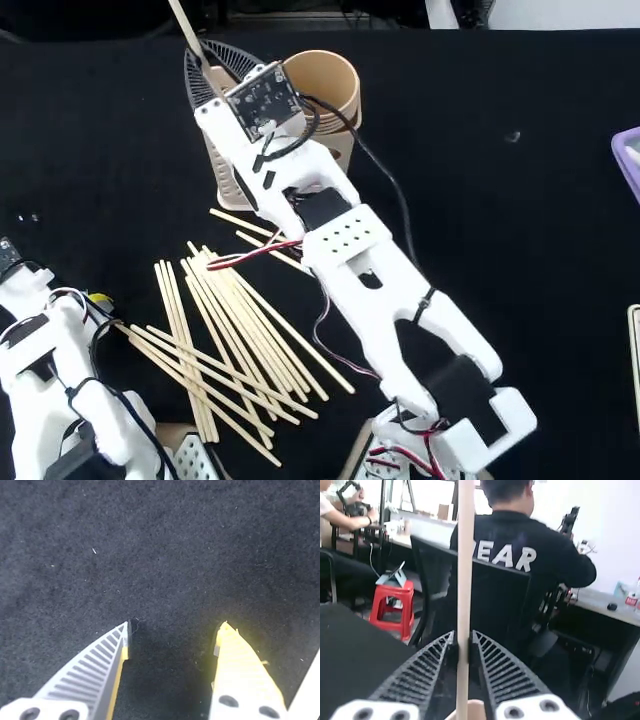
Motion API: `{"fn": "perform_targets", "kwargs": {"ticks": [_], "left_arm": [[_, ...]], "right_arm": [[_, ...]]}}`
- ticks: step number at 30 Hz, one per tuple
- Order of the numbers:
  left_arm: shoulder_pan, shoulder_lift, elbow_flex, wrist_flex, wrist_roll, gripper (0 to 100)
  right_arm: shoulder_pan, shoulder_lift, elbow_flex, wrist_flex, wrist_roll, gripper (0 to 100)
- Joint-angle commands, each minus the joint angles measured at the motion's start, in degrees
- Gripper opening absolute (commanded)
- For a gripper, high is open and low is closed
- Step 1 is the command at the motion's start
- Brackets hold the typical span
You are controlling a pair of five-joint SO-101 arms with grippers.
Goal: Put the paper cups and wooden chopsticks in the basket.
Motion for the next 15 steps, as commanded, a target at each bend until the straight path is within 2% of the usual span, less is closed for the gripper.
{"fn": "perform_targets", "kwargs": {"ticks": [1, 7, 12, 15], "left_arm": [[0.84, -0.62, -0.66, -0.79, -0.53, 28], [0.84, -0.62, -0.66, -0.79, -0.53, 28], [0.84, -0.62, -0.66, -0.79, -0.53, 28], [0.92, -0.62, -0.66, -0.79, -0.53, 28]], "right_arm": [[0.62, -0.66, -3.65, 5.10, -0.53, 1.8], [0.62, -3.74, -8.57, 20.31, -0.70, 21.3], [0.62, -11.12, -12.35, 28.92, -0.62, 18.6], [0.62, -19.65, -12.35, 38.15, -0.53, 14.4]]}}
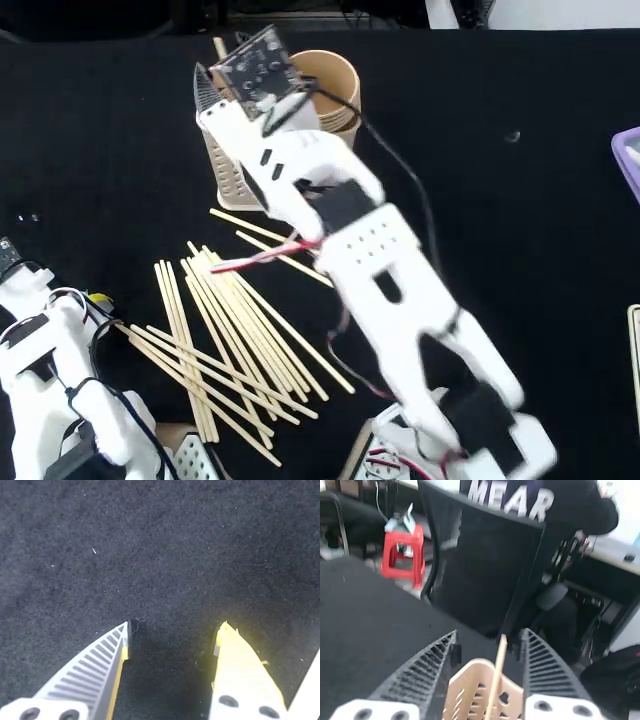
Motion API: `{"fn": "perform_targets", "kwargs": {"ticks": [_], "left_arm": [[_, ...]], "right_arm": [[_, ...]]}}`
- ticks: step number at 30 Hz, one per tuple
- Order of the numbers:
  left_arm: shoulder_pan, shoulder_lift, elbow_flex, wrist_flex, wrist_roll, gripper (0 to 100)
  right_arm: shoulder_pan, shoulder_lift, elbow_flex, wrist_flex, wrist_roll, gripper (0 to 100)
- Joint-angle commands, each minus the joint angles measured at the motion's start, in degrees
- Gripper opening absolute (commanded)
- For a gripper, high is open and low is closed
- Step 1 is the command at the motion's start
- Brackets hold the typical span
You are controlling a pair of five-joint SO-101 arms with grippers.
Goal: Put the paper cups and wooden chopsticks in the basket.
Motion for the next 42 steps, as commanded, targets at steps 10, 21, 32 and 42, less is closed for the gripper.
{"fn": "perform_targets", "kwargs": {"ticks": [10, 21, 32, 42], "left_arm": [[0.92, -0.62, -0.57, -0.79, -0.53, 28], [0.31, -0.62, -0.84, -0.79, -0.09, 28], [-15.08, -0.53, -4.79, -0.79, 11.34, 28], [-15.08, -0.53, -4.79, -0.79, 11.25, 28]], "right_arm": [[-8.70, -26.59, 11.30, 53.63, -0.35, 14.8], [-30.95, -26.51, 49.89, 27.96, -1.05, 20.8], [-33.67, -17.45, 53.41, 18.55, -1.05, 20.8], [-33.32, 0.31, 44.88, 17.49, -0.88, 20.8]]}}
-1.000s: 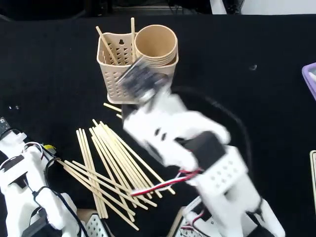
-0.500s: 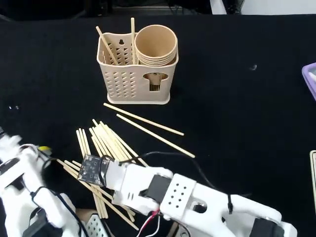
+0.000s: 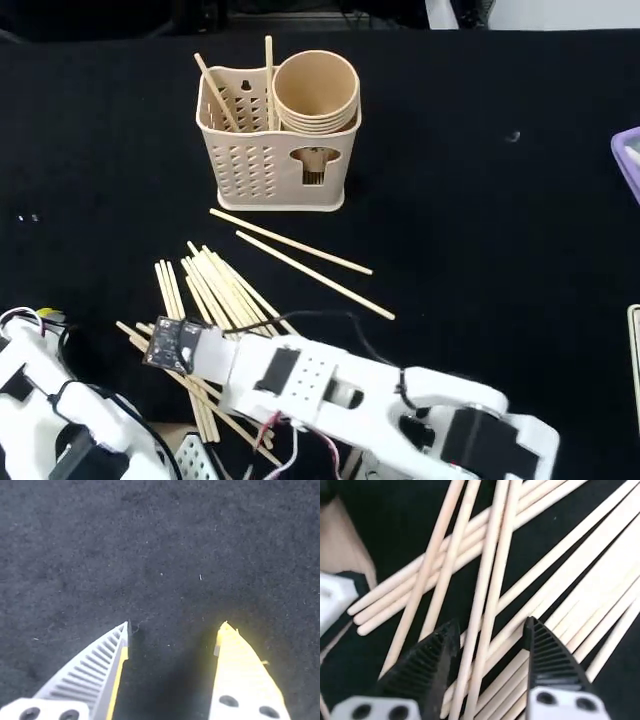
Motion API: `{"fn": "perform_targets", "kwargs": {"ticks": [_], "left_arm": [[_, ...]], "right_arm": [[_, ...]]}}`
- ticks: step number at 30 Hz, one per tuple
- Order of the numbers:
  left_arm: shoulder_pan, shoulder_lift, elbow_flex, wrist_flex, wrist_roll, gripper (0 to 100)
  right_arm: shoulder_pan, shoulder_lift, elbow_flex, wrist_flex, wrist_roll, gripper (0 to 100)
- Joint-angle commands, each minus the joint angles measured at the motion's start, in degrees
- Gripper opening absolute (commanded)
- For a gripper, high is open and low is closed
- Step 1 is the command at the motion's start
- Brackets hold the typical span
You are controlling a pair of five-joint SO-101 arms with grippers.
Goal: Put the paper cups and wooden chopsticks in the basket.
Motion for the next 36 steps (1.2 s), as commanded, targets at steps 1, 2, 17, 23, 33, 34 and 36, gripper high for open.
{"fn": "perform_targets", "kwargs": {"ticks": [1, 2, 17, 23, 33, 34, 36], "left_arm": [[-0.48, -0.53, -3.03, -0.79, 0.62, 28], [-0.48, -0.53, -3.03, -0.79, 0.62, 28], [-0.40, -0.53, -2.86, -0.79, 0.35, 28], [-0.31, -0.53, -2.86, -0.79, 0.35, 28], [5.23, -0.53, -1.63, -0.79, -2.20, 28], [6.02, -0.53, -1.36, -0.79, -3.52, 28], [7.87, -0.53, -0.92, -0.79, -5.45, 28]], "right_arm": [[-0.35, 2.77, -4.35, 1.32, -0.35, 20.3], [-0.18, 3.21, -4.44, 1.32, -0.09, 18.5], [16.26, -6.29, -6.73, 6.86, 5.27, 1.1], [16.79, -14.29, -6.64, 11.96, 5.27, 1.1], [25.32, -31.60, -18.42, 6.15, 5.01, 1.1], [26.29, -32.22, -19.03, 2.64, 4.92, 1.1], [27.52, -32.22, -19.38, -6.42, 4.84, 1.1]]}}
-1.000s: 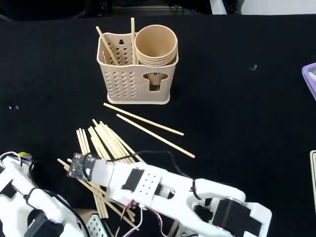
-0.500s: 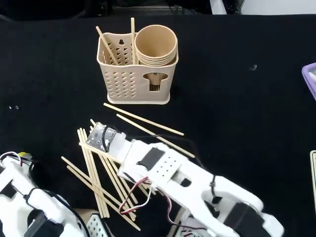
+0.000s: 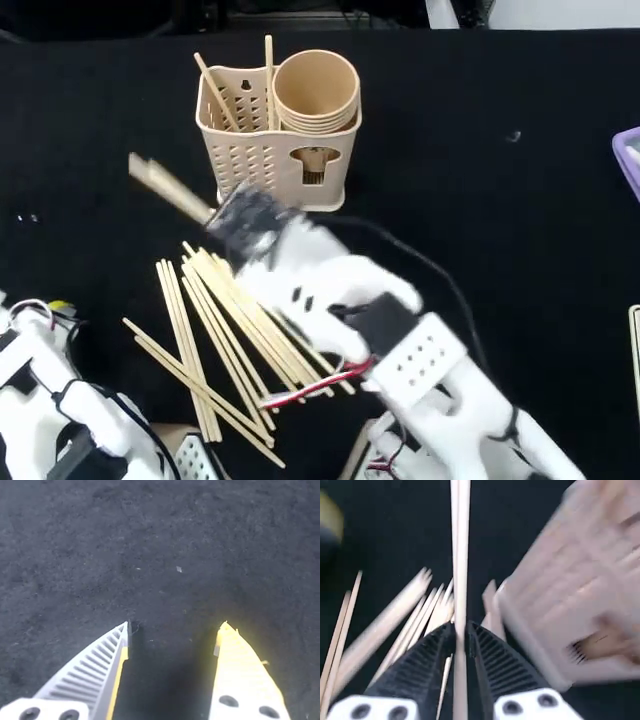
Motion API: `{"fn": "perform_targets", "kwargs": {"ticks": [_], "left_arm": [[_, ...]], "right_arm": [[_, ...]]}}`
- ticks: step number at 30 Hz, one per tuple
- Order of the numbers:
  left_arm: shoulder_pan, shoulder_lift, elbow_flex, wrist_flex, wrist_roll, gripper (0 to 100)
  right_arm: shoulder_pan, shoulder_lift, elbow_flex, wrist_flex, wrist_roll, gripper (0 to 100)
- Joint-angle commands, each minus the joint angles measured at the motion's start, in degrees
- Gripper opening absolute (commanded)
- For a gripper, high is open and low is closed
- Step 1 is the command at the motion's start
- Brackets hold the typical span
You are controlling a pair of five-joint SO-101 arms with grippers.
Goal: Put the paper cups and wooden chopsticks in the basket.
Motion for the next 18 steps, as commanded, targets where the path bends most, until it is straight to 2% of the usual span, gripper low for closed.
{"fn": "perform_targets", "kwargs": {"ticks": [1, 6, 10, 13, 18], "left_arm": [[4.70, -0.53, -0.75, -0.70, -4.48, 28], [8.40, -0.62, 0.40, -0.79, -7.74, 28], [8.75, -0.62, 0.40, -0.79, -7.74, 28], [8.75, -0.62, 0.40, -0.79, -7.74, 28], [8.75, -0.62, 0.48, -0.79, -7.74, 28]], "right_arm": [[2.90, -1.71, -3.65, -16.53, 0.18, 1.1], [4.66, 7.16, -1.10, -44.31, 0.00, 1.1], [6.68, 17.71, -4.97, -60.31, -5.36, 1.1], [9.67, 25.45, -11.30, -66.11, -10.11, 1.1], [12.75, 37.41, -21.67, -66.37, -16.97, 1.1]]}}
